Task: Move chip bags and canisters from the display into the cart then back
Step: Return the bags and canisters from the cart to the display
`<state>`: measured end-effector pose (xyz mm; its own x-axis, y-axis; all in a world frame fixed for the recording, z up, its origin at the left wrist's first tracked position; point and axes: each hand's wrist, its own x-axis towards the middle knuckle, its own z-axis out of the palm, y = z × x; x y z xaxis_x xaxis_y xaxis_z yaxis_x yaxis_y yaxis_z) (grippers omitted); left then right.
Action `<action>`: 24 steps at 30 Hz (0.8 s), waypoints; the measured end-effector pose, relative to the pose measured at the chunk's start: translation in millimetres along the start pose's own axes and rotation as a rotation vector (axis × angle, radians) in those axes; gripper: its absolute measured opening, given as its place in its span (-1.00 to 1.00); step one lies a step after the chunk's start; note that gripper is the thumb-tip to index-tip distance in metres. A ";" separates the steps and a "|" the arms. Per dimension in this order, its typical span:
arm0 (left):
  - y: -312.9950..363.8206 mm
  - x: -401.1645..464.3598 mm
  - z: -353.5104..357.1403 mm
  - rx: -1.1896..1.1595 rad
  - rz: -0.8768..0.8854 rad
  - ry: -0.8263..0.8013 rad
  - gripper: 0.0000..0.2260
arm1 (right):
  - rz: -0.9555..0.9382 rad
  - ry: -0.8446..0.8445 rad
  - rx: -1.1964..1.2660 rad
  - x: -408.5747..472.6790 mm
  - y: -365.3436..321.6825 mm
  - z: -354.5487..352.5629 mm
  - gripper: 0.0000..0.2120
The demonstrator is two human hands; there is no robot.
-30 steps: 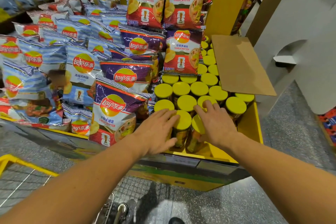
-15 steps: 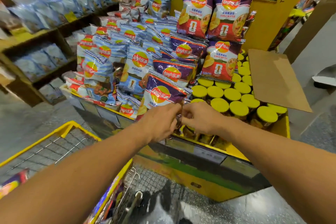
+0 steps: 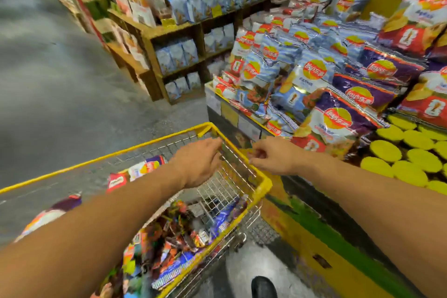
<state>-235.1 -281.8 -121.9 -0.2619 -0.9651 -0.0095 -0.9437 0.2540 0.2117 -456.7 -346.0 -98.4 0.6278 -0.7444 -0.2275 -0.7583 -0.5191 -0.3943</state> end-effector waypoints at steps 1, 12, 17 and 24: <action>-13.9 -10.3 -1.8 0.003 -0.040 0.019 -0.82 | -0.016 -0.015 -0.011 8.3 -8.5 4.4 -0.76; -148.4 -186.2 1.4 0.268 -0.811 0.056 -0.68 | -0.363 -0.258 -0.078 109.5 -162.8 86.8 -0.74; -181.6 -272.6 21.3 0.176 -1.322 0.030 -0.59 | -0.571 -0.420 -0.023 142.3 -243.8 137.3 -0.73; -184.0 -274.3 72.4 -0.164 -1.441 -0.011 -0.34 | -0.581 -0.781 -0.346 159.6 -285.9 215.5 -0.39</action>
<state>-4.2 -59.2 -228.9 0.8741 -0.3705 -0.3140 -0.3509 -0.9288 0.1190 -102.0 -225.9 -214.0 0.7587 0.0755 -0.6471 -0.2336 -0.8957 -0.3784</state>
